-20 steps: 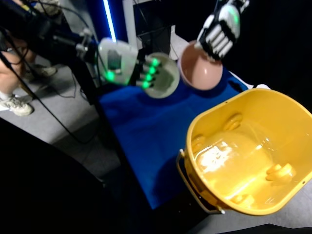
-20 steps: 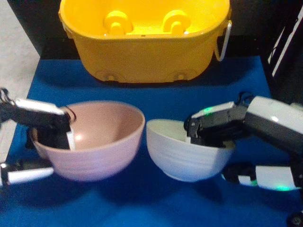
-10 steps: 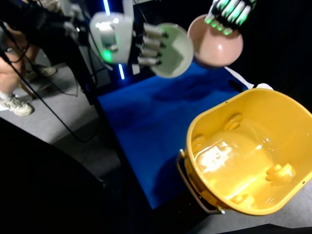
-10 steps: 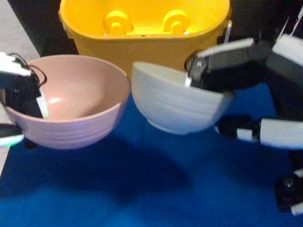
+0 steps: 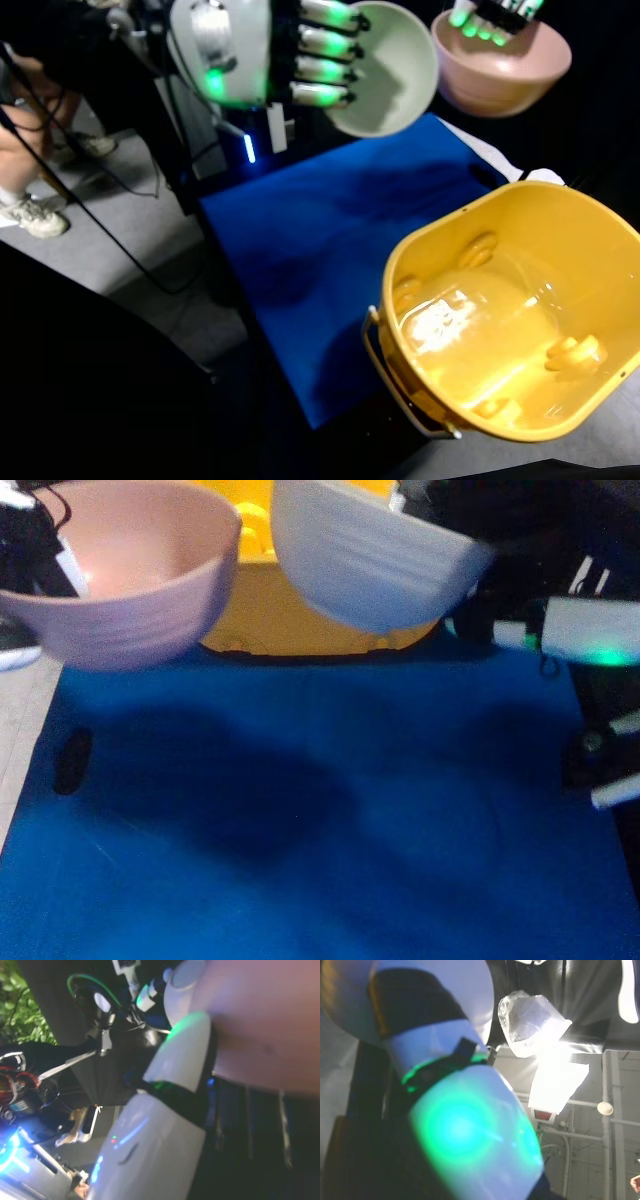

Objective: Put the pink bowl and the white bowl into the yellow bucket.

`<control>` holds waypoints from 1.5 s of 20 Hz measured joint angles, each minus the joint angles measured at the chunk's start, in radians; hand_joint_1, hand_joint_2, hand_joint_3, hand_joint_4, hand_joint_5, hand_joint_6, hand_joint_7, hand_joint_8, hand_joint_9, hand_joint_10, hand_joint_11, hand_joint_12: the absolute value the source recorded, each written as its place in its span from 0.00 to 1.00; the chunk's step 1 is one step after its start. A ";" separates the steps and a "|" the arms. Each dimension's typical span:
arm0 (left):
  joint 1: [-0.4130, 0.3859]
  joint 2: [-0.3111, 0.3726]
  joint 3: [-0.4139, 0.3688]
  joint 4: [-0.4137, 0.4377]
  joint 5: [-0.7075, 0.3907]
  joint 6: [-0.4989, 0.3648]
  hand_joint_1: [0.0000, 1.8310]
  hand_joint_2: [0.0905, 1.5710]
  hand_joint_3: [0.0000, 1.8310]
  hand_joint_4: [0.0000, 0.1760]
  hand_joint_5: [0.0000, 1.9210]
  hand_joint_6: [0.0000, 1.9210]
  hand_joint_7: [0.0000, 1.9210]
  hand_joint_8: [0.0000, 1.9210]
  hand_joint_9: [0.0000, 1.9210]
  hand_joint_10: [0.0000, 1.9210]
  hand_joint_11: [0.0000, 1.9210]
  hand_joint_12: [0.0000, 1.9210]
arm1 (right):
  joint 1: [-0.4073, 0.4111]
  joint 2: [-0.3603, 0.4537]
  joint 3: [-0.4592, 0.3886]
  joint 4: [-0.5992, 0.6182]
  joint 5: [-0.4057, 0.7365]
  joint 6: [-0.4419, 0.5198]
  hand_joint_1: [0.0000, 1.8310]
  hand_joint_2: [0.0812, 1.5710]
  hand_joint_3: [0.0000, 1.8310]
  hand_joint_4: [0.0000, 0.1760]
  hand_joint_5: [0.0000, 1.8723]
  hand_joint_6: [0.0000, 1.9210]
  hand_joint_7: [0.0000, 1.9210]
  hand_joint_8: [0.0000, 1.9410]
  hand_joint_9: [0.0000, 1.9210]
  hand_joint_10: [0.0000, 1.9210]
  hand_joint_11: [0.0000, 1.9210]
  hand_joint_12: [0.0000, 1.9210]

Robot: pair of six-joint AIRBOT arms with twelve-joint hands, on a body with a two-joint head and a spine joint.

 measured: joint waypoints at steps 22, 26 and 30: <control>-0.673 -0.412 0.378 0.317 -0.618 -0.145 0.75 0.72 0.00 0.00 0.42 0.57 0.44 0.60 0.47 0.74 0.45 0.85 | 0.325 -0.267 0.429 0.000 0.381 -0.104 0.81 0.76 0.00 0.00 0.33 0.70 0.41 0.69 0.43 0.68 0.27 0.90; -0.673 -0.468 0.440 0.296 -0.648 -0.146 0.81 0.72 0.00 0.00 0.42 0.57 0.43 0.59 0.47 0.63 0.38 0.90 | 0.326 -0.282 0.490 0.000 0.417 -0.105 0.81 0.74 0.01 0.00 0.39 0.71 0.40 0.62 0.42 0.67 0.30 0.87; -0.673 -0.513 0.491 0.285 -0.657 -0.161 0.81 0.72 0.00 0.00 0.42 0.58 0.42 0.59 0.46 0.66 0.35 0.91 | 0.364 -0.332 0.560 0.000 0.472 -0.112 0.80 0.71 0.00 0.00 0.48 0.64 0.48 0.55 0.46 0.60 0.31 0.82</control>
